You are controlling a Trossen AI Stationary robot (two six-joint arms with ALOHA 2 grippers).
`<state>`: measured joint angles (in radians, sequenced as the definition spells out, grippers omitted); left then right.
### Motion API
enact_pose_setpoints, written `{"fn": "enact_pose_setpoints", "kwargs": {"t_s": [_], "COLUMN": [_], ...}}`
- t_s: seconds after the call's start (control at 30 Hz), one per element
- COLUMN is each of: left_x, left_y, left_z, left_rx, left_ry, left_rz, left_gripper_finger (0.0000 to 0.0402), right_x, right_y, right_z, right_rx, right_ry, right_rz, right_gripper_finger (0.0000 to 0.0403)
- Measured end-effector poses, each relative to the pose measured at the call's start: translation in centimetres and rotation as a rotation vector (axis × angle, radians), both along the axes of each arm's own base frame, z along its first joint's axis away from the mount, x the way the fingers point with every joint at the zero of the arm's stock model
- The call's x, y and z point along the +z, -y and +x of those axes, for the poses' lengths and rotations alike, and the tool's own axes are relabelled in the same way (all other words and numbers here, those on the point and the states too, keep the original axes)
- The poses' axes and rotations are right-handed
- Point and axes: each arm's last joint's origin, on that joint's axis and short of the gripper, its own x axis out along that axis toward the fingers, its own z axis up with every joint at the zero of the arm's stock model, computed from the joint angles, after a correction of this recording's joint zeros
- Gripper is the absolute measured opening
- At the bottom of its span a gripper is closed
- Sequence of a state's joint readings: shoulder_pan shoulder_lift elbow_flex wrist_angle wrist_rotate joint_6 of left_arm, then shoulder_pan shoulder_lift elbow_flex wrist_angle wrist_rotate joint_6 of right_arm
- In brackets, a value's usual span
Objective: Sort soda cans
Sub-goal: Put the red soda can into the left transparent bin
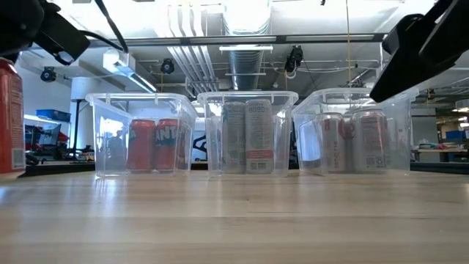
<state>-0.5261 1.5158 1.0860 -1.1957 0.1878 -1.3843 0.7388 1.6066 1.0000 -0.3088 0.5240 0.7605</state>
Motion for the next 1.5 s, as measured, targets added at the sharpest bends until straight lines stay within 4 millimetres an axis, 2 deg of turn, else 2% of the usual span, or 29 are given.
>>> {"fn": "enact_pose_setpoints", "kwargs": {"t_s": [0.27,0.6,1.1,1.33,1.43,1.5], "left_x": [-0.3,-0.5,-0.4,-0.6,-0.6,-0.6], "left_y": [0.0,0.1,0.0,-0.7,-0.8,-0.8], "left_z": [0.2,0.4,0.9,1.2,1.3,1.3], "left_rx": [-0.009,-0.016,-0.031,0.004,0.011,0.012], "left_ry": [0.029,0.064,0.123,0.115,0.110,0.109], "left_rz": [0.009,0.018,0.016,0.023,0.017,0.015], "left_gripper_finger": [0.0300,0.0345,0.0351,0.0384,0.0378,0.0356], "right_x": [0.0,0.0,0.0,0.0,0.0,0.0], "right_y": [-0.1,-0.1,-0.1,-0.1,-0.1,-0.1], "right_z": [-0.1,-0.1,-0.1,-0.1,-0.1,-0.1], "right_rx": [0.002,0.003,-0.001,-0.006,-0.008,-0.007], "right_ry": [0.000,0.000,0.000,0.000,0.000,0.000], "right_rz": [-0.001,-0.002,0.003,0.007,0.009,0.009], "right_gripper_finger": [0.0364,0.0364,0.0364,0.0364,0.0364,0.0364]}}
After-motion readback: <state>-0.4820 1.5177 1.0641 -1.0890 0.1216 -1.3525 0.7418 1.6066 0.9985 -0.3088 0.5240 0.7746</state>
